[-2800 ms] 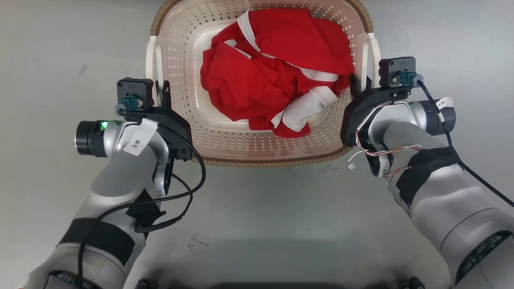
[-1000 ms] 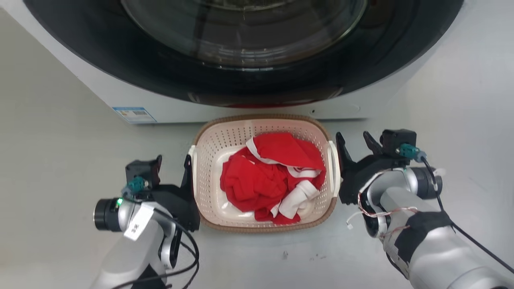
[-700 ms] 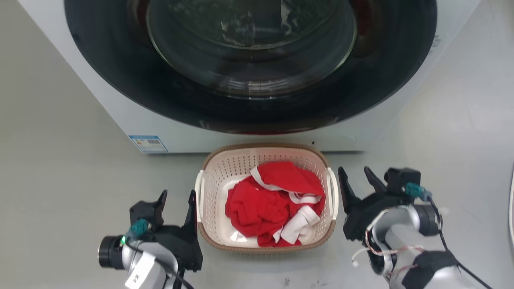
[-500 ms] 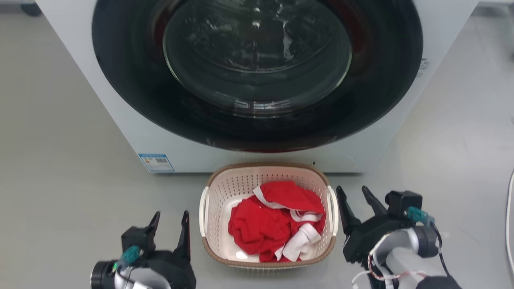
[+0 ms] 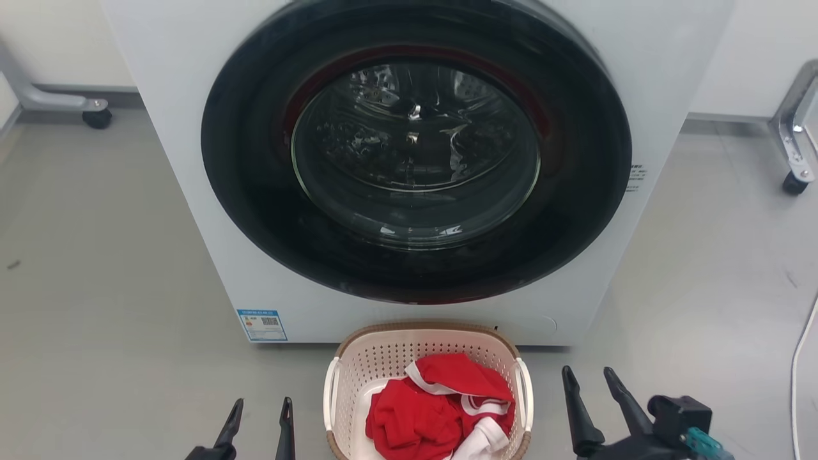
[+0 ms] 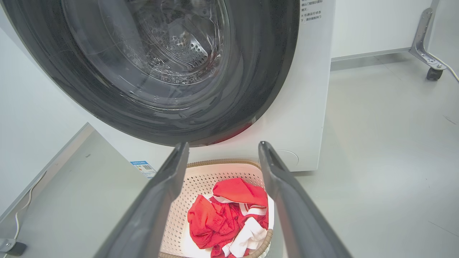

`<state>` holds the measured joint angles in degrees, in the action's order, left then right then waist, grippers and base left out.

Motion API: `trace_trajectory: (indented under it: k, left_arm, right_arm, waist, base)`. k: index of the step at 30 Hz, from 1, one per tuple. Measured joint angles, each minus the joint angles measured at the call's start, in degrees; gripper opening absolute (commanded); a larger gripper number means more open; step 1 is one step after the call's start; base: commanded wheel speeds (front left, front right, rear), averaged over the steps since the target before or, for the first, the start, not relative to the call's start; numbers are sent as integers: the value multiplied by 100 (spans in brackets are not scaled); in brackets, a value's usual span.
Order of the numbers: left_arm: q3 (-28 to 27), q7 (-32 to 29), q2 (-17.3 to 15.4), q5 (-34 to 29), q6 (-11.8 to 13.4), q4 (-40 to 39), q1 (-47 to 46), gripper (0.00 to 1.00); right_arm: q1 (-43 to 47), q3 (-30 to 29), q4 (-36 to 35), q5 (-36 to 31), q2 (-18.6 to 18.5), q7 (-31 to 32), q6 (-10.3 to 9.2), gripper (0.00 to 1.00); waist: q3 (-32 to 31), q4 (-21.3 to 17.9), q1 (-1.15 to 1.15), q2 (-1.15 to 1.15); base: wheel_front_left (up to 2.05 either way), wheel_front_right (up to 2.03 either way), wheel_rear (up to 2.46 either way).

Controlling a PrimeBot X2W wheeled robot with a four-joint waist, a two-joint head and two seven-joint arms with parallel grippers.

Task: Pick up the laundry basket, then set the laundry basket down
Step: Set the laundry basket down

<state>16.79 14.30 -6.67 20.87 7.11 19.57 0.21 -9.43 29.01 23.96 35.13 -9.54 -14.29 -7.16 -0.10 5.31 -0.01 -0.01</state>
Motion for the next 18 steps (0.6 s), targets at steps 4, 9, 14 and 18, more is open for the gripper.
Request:
trace_trajectory:
  k: [4,9,14,18]
  left_arm:
    - [-131,0,51,-155,0,-437,292,100]
    - [-270,0,110,-402,0,-921,514,100]
    - [-378,0,147,-512,0,-1248,677,100]
    - [-438,0,159,-684,0,-1427,766,100]
  right_arm:
    - [432,-380,-511,-403,40,0,0,100]
    - [886,-808,-1121,-873,196,0,-16,100]
    - [1236,-1132,-1606,-1271,349,-1,-16,100]
    - [1345,-1285,-1907,-1503,402,0,-16,100]
  waist:
    - [-112,-14,0,0]
    - [-108,-47,1,1]
    - [-81,-81,1,1]
    - [-53,-114,1,1]
  base:
    - [0,0,0]
    - [0,0,0]
    - [0,0,0]
    - [0,0,0]
